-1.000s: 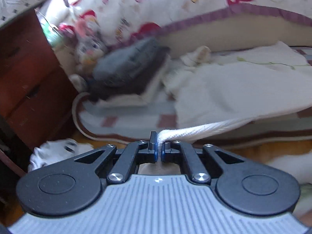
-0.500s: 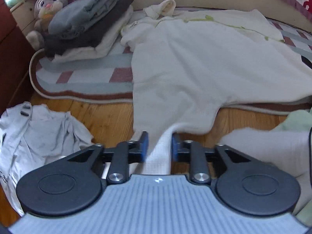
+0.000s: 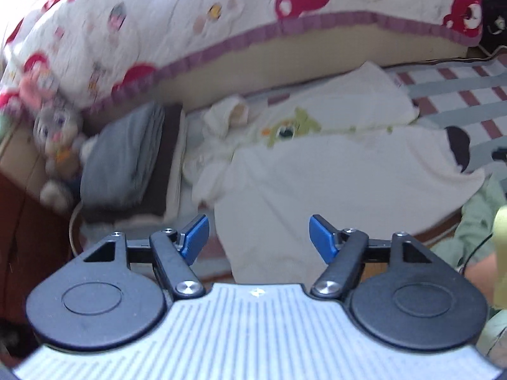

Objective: Fold clothes

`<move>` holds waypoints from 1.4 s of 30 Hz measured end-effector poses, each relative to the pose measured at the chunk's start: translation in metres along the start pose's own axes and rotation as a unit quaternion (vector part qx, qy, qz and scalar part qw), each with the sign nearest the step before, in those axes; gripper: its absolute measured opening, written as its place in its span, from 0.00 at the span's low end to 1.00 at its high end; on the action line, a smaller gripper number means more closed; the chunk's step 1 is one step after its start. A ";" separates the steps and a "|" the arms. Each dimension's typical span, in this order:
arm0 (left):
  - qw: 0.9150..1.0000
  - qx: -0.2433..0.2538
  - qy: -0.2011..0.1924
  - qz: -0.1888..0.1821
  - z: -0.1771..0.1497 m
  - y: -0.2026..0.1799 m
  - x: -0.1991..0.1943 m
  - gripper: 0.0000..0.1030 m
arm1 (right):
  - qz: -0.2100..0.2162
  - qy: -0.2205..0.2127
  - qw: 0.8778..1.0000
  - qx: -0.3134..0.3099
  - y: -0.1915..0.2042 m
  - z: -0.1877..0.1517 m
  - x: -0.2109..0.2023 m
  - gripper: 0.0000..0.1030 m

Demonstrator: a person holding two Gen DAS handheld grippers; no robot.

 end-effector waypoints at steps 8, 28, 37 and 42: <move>0.996 0.081 -0.034 -0.020 0.085 -0.047 0.070 0.71 | 0.110 0.147 0.981 -0.067 0.084 0.167 0.062 0.57; 0.976 0.024 -0.096 -0.193 0.081 -0.195 0.284 0.13 | 0.004 0.254 0.955 0.152 -0.041 0.153 0.268 0.55; 0.964 0.055 -0.118 -0.233 0.094 -0.274 0.330 0.14 | -0.042 0.097 0.958 0.268 -0.112 0.098 0.219 0.09; 0.965 0.070 -0.097 -0.232 0.074 -0.259 0.323 0.02 | -0.050 0.131 0.974 0.180 -0.103 0.096 0.237 0.15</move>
Point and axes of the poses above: each gripper's, at about its wrist camera, not at the fingertips, and x roughly the way its jaws point, y to its left, z to its top, the point moved 3 cm from there along x, roughly the way its jaws point, and after that the axes turned 5 degrees about -y, right-handed, at the moved point
